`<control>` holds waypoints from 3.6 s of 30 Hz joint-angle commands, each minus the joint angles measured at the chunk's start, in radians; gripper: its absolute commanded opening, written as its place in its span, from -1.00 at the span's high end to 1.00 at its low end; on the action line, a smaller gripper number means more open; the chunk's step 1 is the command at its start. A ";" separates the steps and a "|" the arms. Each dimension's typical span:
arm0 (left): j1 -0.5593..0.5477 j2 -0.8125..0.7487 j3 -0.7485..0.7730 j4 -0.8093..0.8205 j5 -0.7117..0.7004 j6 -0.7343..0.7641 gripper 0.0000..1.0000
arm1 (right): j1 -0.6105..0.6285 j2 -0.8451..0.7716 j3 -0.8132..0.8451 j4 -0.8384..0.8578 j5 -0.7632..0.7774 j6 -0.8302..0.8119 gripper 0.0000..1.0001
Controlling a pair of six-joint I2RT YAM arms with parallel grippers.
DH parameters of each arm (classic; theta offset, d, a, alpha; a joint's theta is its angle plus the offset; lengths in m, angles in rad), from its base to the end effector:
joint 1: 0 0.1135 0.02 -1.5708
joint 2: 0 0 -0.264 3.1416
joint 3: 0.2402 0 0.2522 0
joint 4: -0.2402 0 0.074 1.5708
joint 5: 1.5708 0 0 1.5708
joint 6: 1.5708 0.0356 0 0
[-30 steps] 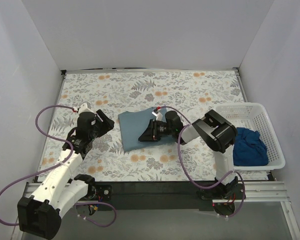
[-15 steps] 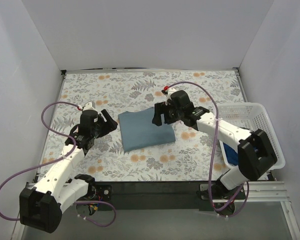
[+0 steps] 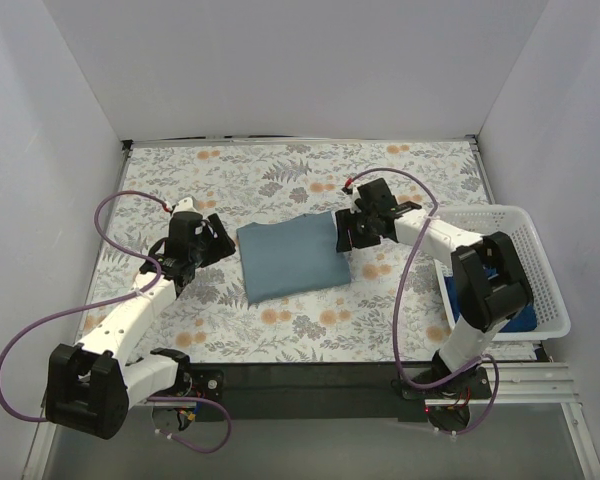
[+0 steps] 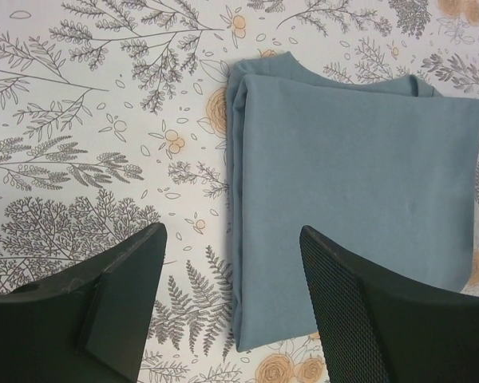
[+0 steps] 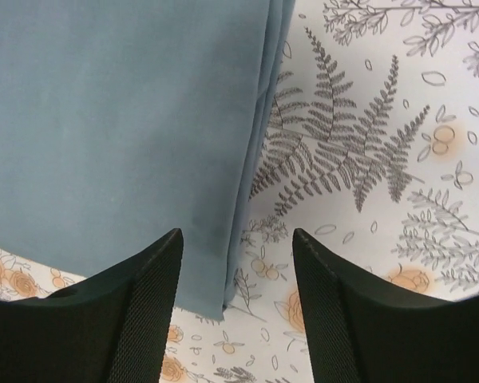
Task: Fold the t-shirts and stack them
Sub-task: Neatly place the folded tshirt to the corner
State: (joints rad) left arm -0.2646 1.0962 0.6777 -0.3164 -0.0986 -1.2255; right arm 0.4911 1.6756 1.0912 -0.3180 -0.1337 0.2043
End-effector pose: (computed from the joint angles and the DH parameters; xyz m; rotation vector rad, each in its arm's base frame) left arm 0.2217 -0.0564 0.2302 -1.1506 2.0945 -0.6328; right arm 0.3088 0.1705 0.2052 -0.4180 2.4851 0.4566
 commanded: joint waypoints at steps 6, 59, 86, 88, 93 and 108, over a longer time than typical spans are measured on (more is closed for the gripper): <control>0.005 -0.019 -0.006 0.034 -0.023 0.035 -0.32 | -0.031 0.151 0.128 0.036 -0.118 -0.034 -0.01; 0.010 0.004 -0.009 0.050 0.043 0.038 -0.28 | 0.006 0.254 0.432 -0.058 0.117 -0.388 -0.02; 0.010 -0.033 -0.018 0.051 0.056 0.040 -0.27 | 0.072 0.486 0.486 -0.070 0.583 -0.479 0.97; 0.010 -0.025 -0.015 0.051 0.060 0.040 -0.27 | 0.057 0.512 0.534 -0.081 0.605 -0.480 0.97; 0.008 -0.004 -0.015 0.050 0.062 0.043 -0.26 | -0.019 0.594 0.643 -0.122 0.654 -0.433 0.97; 0.010 0.077 -0.006 0.050 0.063 0.052 -0.26 | -0.189 0.747 0.923 -0.217 0.689 -0.257 0.97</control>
State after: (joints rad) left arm -0.2607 1.1690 0.6647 -0.2760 -0.0406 -1.1904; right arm 0.3275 2.4016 1.9697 -0.4770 0.5289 -0.1272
